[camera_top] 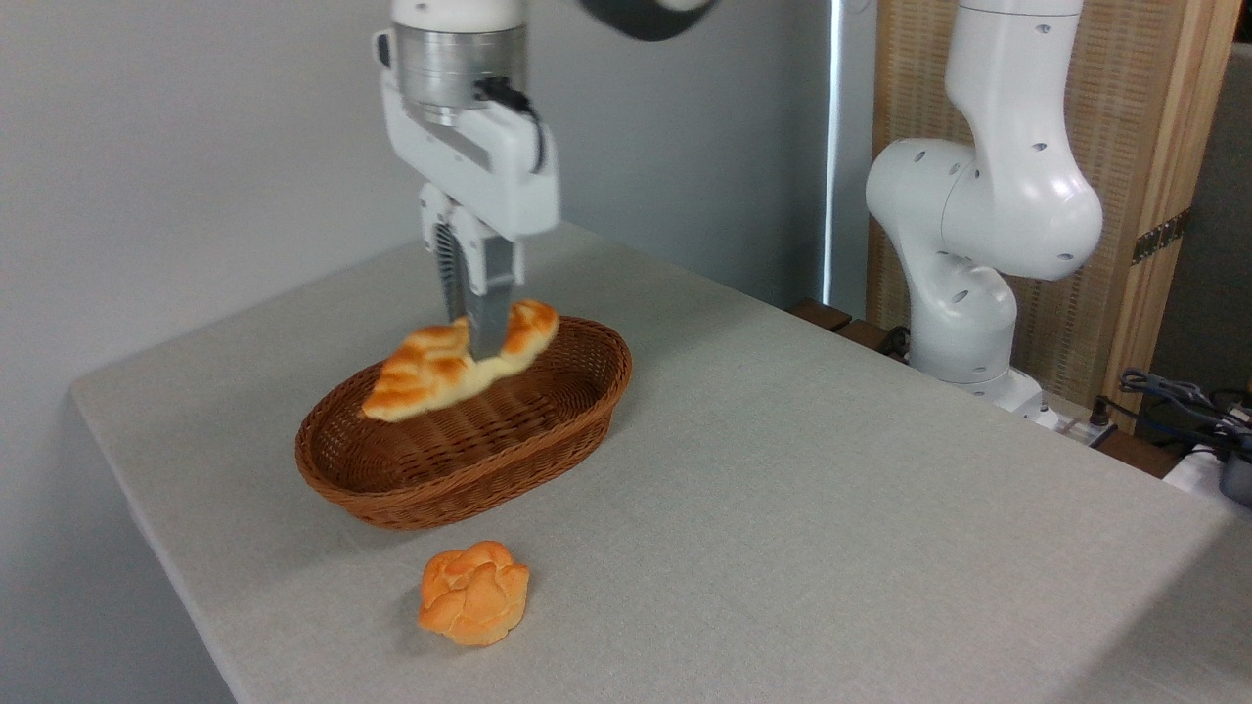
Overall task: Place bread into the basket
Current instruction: 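Lift the braided loaf and carry it over the wicker basket, then lower the braided loaf into the basket and open the gripper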
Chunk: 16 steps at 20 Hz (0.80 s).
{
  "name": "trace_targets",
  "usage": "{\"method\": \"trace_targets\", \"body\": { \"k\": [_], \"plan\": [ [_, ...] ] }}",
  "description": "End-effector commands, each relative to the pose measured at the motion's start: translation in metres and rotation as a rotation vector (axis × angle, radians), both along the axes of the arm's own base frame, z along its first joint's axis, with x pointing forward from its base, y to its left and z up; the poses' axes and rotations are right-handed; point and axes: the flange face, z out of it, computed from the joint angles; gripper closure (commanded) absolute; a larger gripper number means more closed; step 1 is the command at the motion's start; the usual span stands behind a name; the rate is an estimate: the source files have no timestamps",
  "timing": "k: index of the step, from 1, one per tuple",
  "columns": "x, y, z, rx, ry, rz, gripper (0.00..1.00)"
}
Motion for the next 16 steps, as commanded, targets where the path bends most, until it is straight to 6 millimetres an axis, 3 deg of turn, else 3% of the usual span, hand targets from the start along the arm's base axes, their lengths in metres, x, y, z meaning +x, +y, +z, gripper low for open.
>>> {"method": "trace_targets", "body": {
  "k": [1, 6, 8, 10, 11, 12, 16],
  "plan": [
    [0.007, -0.049, -0.031, 0.019, 0.069, -0.030, 0.75],
    [0.009, -0.088, -0.070, 0.111, 0.108, -0.089, 0.60],
    [0.010, -0.088, -0.072, 0.121, 0.103, -0.080, 0.32],
    [0.011, -0.088, -0.073, 0.121, 0.104, -0.080, 0.26],
    [0.011, -0.088, -0.074, 0.121, 0.106, -0.080, 0.10],
    [0.012, -0.088, -0.076, 0.122, 0.110, -0.082, 0.00],
    [0.012, -0.088, -0.079, 0.122, 0.115, -0.084, 0.00]
  ]
}}
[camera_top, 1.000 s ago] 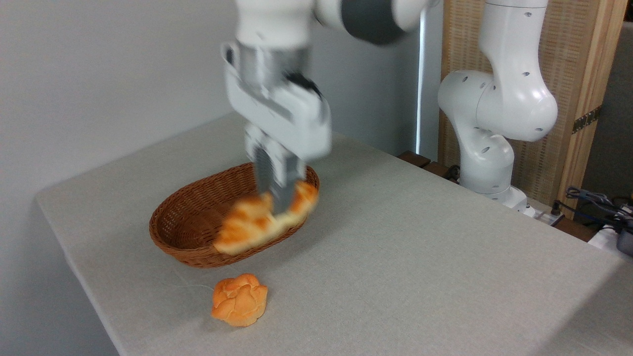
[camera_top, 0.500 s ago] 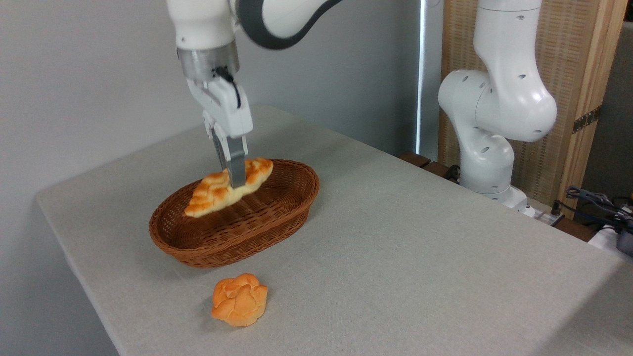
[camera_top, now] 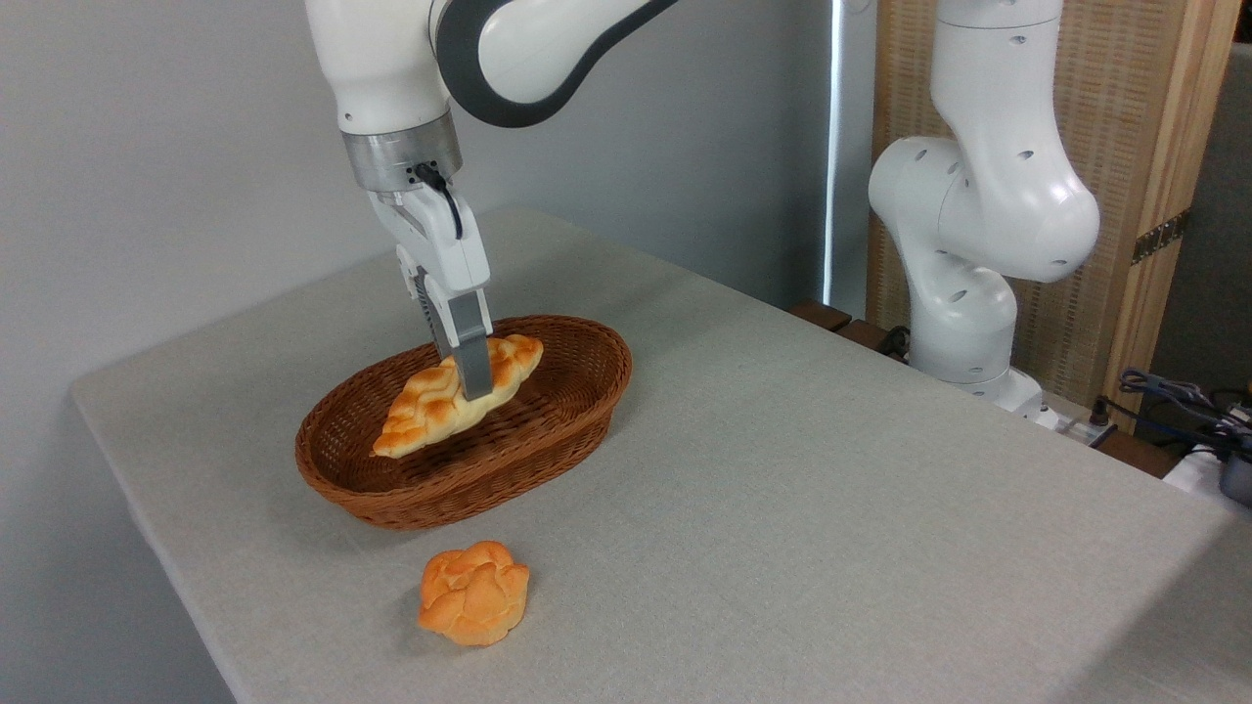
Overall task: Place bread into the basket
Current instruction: 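Lower the braided loaf into the basket and open the gripper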
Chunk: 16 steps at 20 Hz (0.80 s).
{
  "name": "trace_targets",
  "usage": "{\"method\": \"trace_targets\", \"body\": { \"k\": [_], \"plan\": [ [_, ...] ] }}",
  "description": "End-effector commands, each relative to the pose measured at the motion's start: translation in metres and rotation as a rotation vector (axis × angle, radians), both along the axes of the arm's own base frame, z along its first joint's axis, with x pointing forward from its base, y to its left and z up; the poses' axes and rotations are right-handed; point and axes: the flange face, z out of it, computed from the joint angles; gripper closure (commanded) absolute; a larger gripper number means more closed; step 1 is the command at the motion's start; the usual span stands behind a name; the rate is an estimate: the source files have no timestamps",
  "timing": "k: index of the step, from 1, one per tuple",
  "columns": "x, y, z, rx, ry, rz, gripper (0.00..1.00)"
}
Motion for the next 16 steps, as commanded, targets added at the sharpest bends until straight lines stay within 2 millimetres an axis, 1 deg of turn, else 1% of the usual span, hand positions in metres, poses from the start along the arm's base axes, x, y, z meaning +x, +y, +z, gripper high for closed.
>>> {"method": "trace_targets", "body": {
  "k": [1, 16],
  "plan": [
    [0.0031, 0.0002, 0.0041, 0.008, -0.010, 0.009, 0.00],
    [0.0021, -0.0014, 0.0065, -0.004, -0.011, 0.014, 0.00]
  ]
}}
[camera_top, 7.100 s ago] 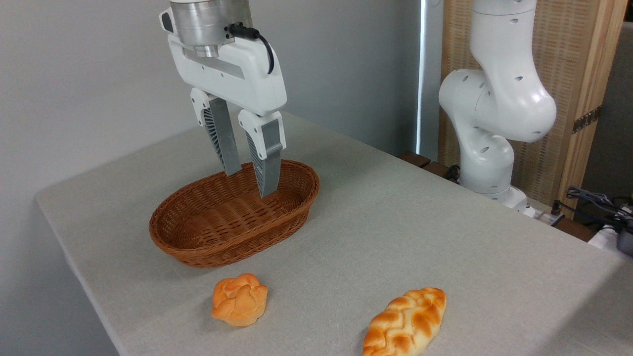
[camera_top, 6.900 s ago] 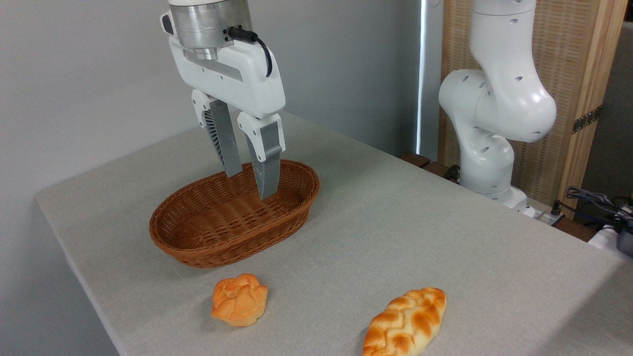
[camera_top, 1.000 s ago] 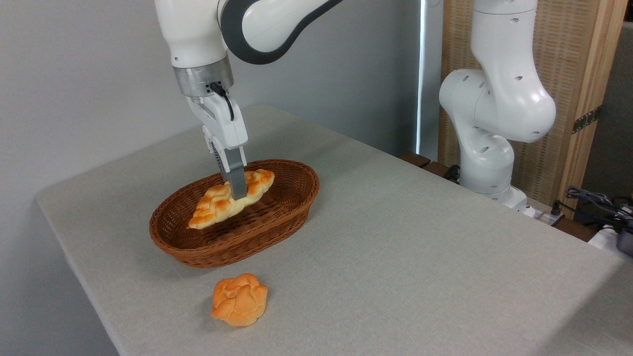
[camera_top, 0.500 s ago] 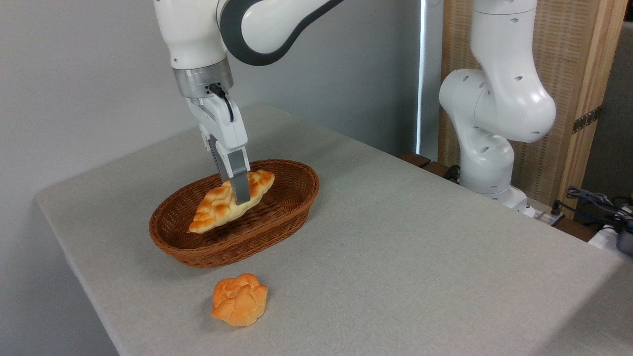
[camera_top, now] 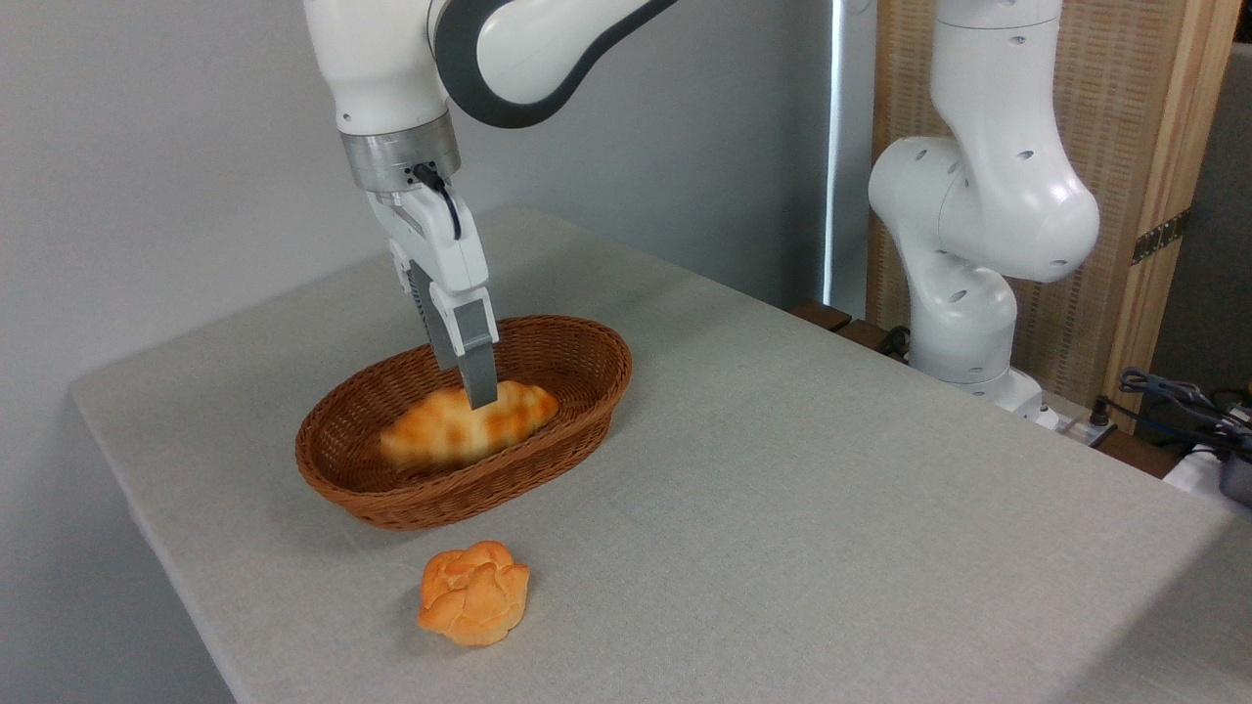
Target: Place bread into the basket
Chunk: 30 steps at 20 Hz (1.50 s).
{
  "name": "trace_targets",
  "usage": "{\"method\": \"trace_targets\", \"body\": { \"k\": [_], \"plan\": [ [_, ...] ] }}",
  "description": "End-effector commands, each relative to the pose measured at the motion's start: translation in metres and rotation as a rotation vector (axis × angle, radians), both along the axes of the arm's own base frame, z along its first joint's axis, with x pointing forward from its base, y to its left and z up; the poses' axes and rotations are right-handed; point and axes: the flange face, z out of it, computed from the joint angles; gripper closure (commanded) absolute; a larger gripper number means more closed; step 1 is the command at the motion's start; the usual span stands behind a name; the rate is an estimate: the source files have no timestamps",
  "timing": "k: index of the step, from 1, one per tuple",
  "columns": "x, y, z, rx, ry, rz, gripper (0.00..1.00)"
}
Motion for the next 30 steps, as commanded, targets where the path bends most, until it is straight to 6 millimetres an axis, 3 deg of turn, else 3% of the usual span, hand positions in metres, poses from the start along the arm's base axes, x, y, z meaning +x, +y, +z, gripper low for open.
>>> {"method": "trace_targets", "body": {
  "k": [1, 6, 12, 16, 19, 30],
  "plan": [
    [0.001, -0.001, 0.005, -0.002, -0.008, 0.014, 0.00],
    [0.009, 0.013, 0.041, -0.013, -0.033, 0.042, 0.00],
    [0.028, 0.104, 0.107, -0.065, -0.004, 0.105, 0.00],
    [0.032, 0.131, 0.122, -0.071, -0.019, 0.139, 0.00],
    [0.028, 0.134, 0.133, -0.065, 0.005, 0.146, 0.00],
    [0.028, 0.142, 0.132, -0.065, 0.011, 0.152, 0.00]
  ]
}}
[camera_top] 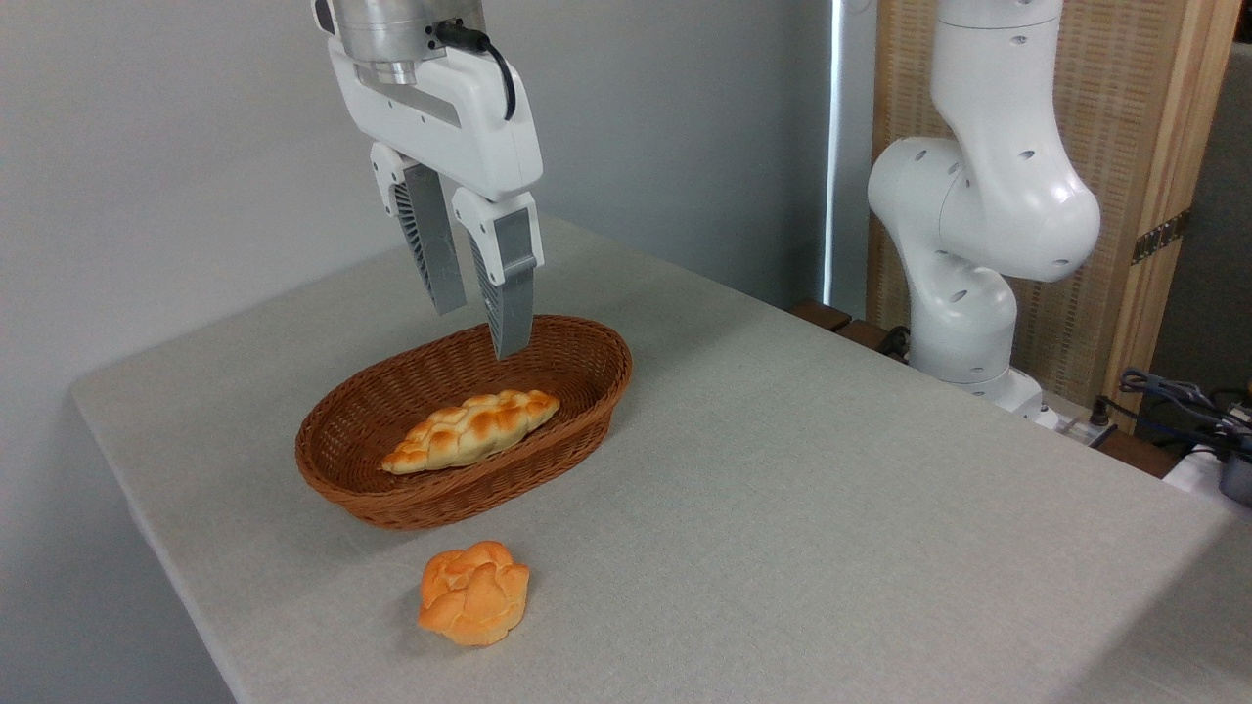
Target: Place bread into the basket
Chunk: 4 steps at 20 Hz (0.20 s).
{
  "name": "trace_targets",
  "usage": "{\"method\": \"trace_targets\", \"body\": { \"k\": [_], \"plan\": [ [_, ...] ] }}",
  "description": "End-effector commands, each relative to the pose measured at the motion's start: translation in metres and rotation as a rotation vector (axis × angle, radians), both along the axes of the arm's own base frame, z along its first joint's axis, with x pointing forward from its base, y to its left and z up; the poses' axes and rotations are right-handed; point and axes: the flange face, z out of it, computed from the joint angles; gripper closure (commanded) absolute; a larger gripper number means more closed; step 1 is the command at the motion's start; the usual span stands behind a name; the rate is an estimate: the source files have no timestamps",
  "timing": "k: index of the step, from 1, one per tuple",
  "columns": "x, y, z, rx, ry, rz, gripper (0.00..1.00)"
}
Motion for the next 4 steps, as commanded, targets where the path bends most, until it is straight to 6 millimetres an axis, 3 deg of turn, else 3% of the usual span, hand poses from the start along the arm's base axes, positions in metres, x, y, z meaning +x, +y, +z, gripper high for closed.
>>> {"method": "trace_targets", "body": {
  "k": [1, 4],
  "plan": [
    [0.0002, 0.0038, 0.0028, -0.014, 0.016, -0.004, 0.00],
    [-0.0002, 0.0039, 0.0018, -0.012, 0.020, -0.001, 0.00]
  ]
}}
